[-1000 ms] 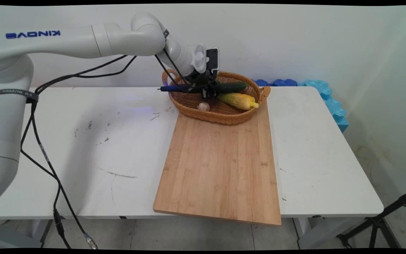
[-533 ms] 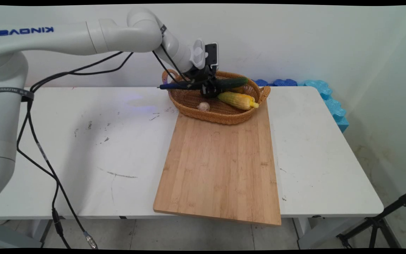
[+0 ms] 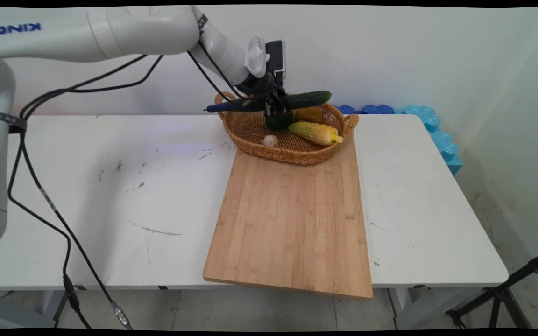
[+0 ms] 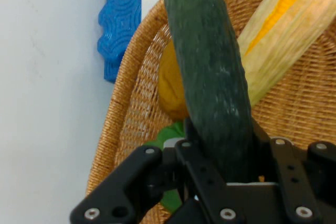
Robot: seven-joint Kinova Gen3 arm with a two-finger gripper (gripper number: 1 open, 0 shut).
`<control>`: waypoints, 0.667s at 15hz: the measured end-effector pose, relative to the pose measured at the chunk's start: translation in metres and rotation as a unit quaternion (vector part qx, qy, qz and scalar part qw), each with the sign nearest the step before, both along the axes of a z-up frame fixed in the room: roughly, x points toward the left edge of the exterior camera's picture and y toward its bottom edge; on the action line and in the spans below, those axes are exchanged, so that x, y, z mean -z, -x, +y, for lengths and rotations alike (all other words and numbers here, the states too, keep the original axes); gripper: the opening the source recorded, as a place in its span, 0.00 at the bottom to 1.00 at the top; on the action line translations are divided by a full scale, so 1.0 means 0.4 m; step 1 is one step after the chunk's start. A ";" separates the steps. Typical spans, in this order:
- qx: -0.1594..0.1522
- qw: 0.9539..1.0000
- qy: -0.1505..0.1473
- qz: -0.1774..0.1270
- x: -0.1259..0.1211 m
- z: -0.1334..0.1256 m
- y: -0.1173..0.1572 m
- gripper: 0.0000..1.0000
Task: Place the picked object on the cutting board
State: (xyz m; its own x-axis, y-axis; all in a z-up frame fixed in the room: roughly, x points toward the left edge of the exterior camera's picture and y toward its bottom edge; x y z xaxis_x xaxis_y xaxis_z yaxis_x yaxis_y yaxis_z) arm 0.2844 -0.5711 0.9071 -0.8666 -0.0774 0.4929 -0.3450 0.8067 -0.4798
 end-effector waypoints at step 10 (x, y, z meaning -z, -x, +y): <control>0.018 0.998 -0.047 0.042 -0.080 0.167 0.011 0.00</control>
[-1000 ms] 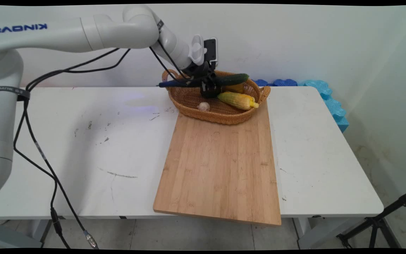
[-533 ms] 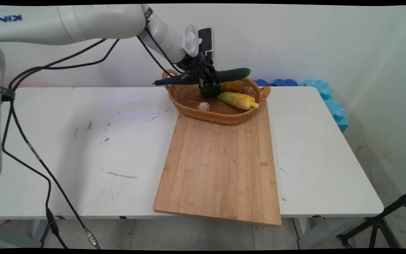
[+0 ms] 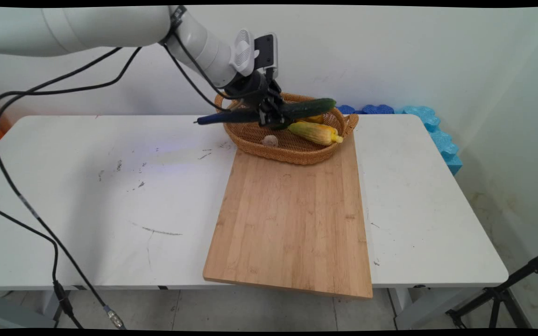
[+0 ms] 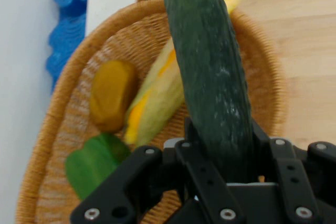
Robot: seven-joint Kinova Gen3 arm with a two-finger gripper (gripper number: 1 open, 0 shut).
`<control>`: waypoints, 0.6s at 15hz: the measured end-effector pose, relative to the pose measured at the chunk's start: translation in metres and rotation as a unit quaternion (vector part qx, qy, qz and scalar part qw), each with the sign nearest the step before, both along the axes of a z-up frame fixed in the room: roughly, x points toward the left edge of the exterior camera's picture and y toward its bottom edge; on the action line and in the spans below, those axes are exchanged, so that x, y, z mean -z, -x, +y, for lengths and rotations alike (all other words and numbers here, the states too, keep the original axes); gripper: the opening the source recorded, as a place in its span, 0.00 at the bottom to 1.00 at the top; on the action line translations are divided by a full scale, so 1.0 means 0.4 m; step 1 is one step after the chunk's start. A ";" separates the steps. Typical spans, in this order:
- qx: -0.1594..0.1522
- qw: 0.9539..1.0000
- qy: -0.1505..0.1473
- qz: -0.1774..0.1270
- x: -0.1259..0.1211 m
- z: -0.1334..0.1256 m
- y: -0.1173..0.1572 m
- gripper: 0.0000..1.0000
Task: Place the picked object on the cutting board
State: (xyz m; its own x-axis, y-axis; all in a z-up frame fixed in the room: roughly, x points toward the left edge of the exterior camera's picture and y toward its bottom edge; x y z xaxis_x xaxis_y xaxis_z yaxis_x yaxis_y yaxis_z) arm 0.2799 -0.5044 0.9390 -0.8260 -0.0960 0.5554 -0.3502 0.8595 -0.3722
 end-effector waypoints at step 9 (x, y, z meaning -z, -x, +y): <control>0.023 0.998 -0.044 0.027 0.019 0.106 0.011 0.00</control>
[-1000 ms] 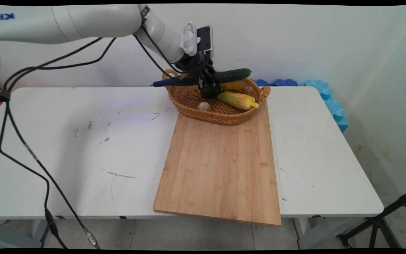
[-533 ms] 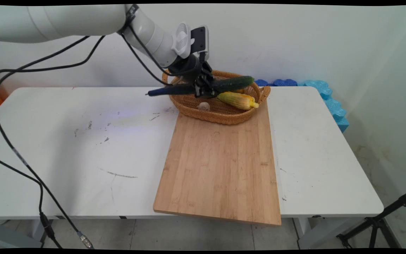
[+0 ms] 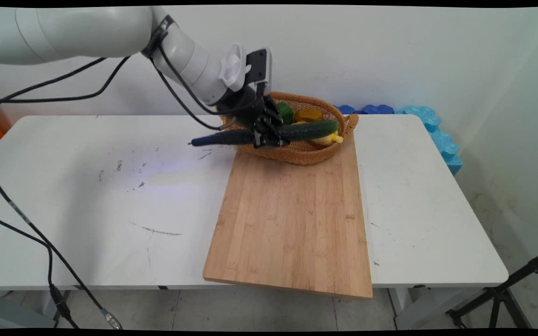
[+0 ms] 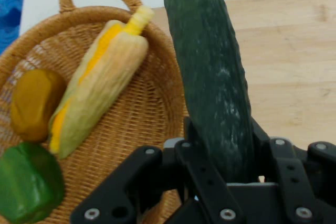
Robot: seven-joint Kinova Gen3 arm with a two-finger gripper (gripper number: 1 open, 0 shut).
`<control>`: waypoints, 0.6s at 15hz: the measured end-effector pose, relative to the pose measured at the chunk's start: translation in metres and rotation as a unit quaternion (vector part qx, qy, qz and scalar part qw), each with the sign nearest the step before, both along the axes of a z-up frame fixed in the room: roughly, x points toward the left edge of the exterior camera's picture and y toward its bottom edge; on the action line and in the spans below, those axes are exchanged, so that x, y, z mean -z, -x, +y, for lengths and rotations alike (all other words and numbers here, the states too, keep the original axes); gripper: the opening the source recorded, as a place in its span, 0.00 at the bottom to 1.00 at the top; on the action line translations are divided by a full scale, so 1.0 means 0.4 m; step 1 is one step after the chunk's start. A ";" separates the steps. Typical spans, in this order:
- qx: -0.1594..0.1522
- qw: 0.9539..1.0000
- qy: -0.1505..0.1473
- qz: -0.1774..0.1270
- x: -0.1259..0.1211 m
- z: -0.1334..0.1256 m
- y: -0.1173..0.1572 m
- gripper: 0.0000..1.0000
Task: Place the picked object on the cutting board
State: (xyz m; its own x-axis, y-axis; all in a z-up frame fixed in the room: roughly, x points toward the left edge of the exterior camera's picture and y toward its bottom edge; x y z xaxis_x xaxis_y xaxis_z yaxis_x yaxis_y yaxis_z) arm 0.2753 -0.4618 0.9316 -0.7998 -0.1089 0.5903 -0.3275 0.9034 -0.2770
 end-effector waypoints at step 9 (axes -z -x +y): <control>0.004 1.000 -0.028 0.009 0.094 0.025 0.021 0.00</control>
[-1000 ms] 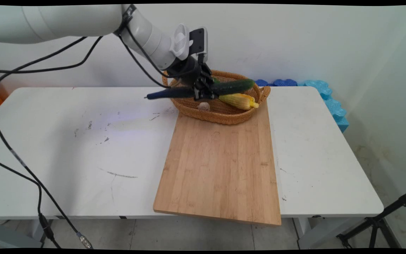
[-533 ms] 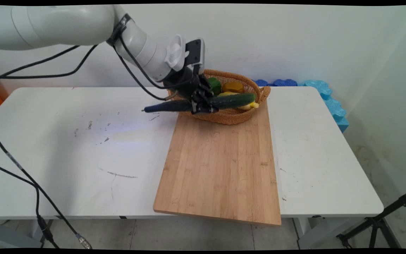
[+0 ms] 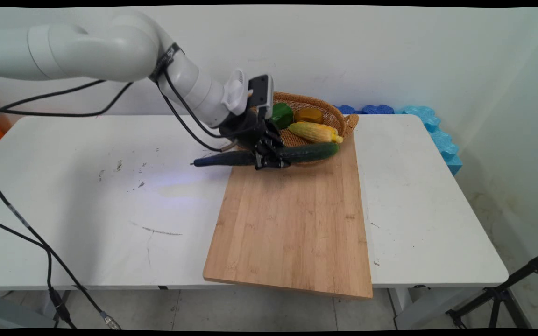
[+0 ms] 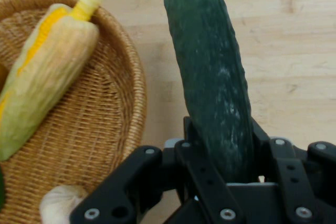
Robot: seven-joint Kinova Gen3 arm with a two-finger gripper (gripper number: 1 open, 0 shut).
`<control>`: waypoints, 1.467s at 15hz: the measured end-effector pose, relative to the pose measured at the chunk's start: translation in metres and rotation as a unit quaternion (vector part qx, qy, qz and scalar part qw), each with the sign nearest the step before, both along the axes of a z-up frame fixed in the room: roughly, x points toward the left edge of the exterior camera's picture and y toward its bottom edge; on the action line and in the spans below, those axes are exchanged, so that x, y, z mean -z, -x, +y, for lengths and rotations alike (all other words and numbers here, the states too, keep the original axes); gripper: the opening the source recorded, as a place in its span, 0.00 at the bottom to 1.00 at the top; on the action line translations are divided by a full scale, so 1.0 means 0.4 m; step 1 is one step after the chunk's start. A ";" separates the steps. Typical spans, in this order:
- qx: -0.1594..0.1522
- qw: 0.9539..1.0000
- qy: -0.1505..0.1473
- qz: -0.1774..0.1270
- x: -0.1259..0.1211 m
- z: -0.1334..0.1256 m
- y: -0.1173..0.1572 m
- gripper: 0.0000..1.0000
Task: Place the picked object on the cutting board
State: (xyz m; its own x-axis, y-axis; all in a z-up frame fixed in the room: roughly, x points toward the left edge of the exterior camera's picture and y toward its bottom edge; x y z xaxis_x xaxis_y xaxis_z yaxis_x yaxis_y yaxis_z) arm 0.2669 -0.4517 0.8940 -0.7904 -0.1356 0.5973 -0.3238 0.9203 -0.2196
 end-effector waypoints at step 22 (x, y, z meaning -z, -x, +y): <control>0.003 1.000 -0.007 -0.008 0.192 -0.050 0.063 1.00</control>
State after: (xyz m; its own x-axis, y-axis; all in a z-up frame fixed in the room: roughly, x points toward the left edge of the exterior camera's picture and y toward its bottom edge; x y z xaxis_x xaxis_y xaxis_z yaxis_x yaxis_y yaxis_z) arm 0.2418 -0.4716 0.8172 -0.8004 -0.1385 0.5833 -0.3149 0.9250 -0.2125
